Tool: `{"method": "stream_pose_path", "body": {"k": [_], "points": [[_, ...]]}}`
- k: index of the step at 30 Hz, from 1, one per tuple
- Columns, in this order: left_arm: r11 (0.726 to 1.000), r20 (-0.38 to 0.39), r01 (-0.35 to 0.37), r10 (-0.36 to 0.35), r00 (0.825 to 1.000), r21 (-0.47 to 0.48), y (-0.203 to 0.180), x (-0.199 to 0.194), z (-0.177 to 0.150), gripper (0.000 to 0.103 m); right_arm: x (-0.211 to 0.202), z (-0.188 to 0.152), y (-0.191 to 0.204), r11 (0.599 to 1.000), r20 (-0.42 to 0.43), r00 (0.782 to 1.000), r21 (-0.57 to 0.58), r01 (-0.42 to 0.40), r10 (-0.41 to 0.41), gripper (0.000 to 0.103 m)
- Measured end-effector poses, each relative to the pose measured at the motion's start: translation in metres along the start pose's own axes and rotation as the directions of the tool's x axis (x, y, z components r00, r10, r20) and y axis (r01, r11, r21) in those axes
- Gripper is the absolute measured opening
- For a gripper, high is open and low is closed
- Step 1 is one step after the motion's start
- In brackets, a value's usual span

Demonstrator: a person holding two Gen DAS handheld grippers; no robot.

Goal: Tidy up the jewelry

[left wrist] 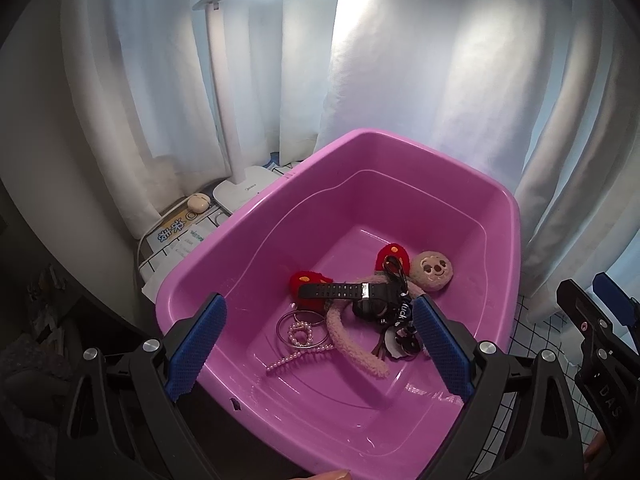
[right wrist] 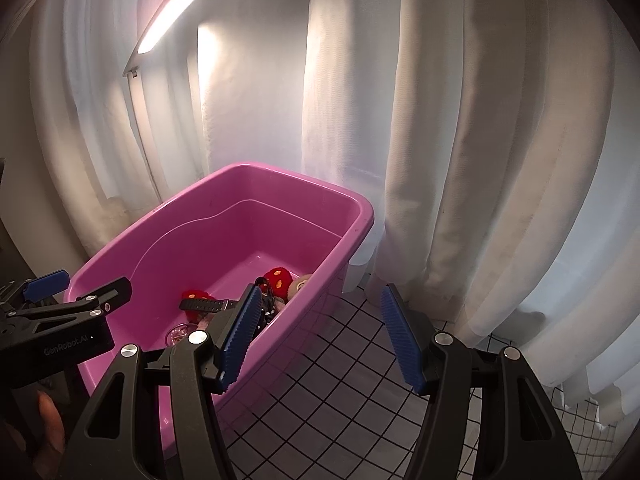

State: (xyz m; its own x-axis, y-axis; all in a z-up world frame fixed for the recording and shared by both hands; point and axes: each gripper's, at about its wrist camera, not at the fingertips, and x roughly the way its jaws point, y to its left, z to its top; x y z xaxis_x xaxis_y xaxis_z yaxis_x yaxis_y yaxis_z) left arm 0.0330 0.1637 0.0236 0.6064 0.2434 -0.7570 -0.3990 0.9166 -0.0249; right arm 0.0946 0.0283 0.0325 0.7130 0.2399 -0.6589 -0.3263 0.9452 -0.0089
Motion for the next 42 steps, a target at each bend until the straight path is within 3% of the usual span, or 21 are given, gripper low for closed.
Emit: {"method": "stream_pose_path", "body": {"k": [42], "points": [[1.0, 0.0, -0.008, 0.008, 1.0, 0.021, -0.007, -0.011, -0.005, 0.092, -0.011, -0.008, -0.005, 1.0, 0.0, 1.0, 0.011, 0.001, -0.001, 0.06]]}}
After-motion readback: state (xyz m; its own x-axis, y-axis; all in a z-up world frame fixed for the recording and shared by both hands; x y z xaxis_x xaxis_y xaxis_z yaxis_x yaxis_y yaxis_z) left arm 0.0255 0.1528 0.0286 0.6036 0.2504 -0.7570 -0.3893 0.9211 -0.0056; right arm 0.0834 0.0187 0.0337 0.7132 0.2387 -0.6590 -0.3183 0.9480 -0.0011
